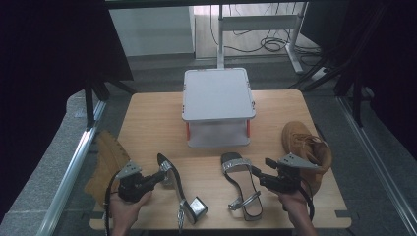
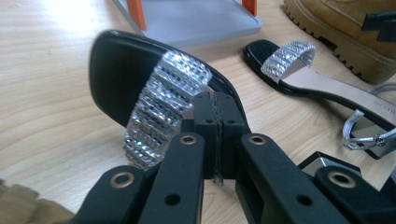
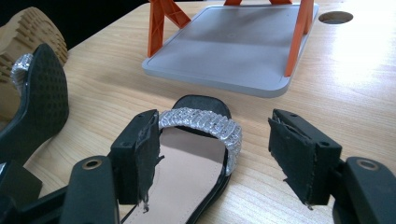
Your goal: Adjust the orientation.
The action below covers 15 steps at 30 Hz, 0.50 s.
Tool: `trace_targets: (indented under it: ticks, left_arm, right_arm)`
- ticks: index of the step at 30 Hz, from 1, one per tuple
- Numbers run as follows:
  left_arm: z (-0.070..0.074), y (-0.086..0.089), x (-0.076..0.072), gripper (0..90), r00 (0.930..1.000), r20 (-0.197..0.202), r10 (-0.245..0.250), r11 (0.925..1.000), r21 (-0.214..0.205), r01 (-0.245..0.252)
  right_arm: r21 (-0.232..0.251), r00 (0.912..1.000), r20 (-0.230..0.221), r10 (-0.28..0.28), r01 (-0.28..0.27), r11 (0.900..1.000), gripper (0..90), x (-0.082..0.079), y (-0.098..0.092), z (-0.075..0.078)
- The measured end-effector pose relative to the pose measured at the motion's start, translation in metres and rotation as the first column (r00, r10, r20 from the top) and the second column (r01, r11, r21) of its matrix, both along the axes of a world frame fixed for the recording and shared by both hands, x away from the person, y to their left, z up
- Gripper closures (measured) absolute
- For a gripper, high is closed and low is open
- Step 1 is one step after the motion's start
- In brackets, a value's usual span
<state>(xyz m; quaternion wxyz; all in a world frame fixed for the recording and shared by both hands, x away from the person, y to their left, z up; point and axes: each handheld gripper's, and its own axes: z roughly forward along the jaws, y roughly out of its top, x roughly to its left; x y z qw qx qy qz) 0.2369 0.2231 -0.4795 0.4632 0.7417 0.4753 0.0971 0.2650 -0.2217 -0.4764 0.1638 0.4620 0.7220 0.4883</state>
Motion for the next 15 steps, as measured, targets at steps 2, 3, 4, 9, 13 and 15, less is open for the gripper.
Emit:
trace_targets:
  ticks: [2, 3, 4, 9, 13, 15]
  left_arm:
    - [-0.003, -0.004, 0.0, 89.6, 0.9999, -0.011, -0.012, 0.9999, 0.004, 0.012]
    - [-0.003, -0.004, 0.0, 89.6, 0.9999, -0.011, -0.012, 0.9999, 0.004, 0.012]
    - [-0.006, -0.006, 0.0, 89.7, 0.9996, -0.019, -0.022, 0.9997, 0.009, 0.022]
    - [-0.013, -0.011, 0.0, 89.8, 0.9983, -0.042, -0.04, 0.999, 0.015, 0.041]
    - [-0.017, -0.013, 0.0, 89.8, 0.9974, -0.058, -0.042, 0.999, 0.015, 0.043]
    - [-0.016, -0.013, 0.0, 89.8, 0.9976, -0.055, -0.042, 0.999, 0.014, 0.043]
  right_arm:
    - [-0.009, 1.0, -0.007, -0.003, 0.003, 1.0, 33.9, 0.0, 0.0, -0.001]
    - [-0.015, 1.0, -0.007, -0.005, 0.005, 0.9999, 33.8, 0.0, 0.001, -0.002]
    - [-0.02, 0.9999, -0.009, -0.007, 0.006, 0.9998, 33.8, 0.0, 0.001, -0.002]
    - [-0.028, 0.9998, -0.013, -0.012, 0.012, 0.9995, 33.4, -0.001, 0.001, -0.004]
    - [-0.03, 0.9997, -0.017, -0.017, 0.016, 0.9994, 33.2, -0.001, 0.0, -0.005]
    - [-0.033, 0.9995, -0.022, -0.022, 0.022, 0.9992, 33.1, -0.001, -0.002, -0.006]
